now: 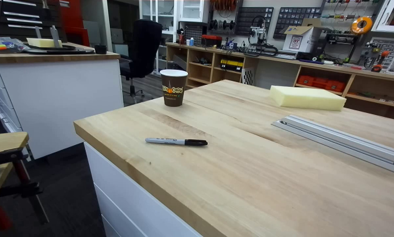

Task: Put the marker in the cup

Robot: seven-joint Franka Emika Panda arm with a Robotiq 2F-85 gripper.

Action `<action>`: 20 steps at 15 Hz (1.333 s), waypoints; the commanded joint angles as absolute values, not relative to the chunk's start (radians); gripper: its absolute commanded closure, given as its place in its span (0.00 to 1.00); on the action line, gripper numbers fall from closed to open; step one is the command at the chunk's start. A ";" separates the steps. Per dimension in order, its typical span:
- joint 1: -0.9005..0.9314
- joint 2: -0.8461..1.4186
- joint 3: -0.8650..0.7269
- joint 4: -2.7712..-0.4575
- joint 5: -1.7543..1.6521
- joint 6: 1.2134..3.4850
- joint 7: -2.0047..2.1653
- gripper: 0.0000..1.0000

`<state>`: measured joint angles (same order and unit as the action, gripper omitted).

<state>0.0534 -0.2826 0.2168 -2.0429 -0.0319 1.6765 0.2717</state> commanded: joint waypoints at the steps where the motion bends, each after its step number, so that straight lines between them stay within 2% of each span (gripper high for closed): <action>1: 0.067 -0.252 0.194 -2.067 -0.060 1.763 0.254 0.00; 12: 0.038 -0.195 0.160 -2.311 -0.071 2.034 0.507 0.00; 20: -0.014 -0.190 0.073 -2.539 -0.048 2.269 0.491 0.00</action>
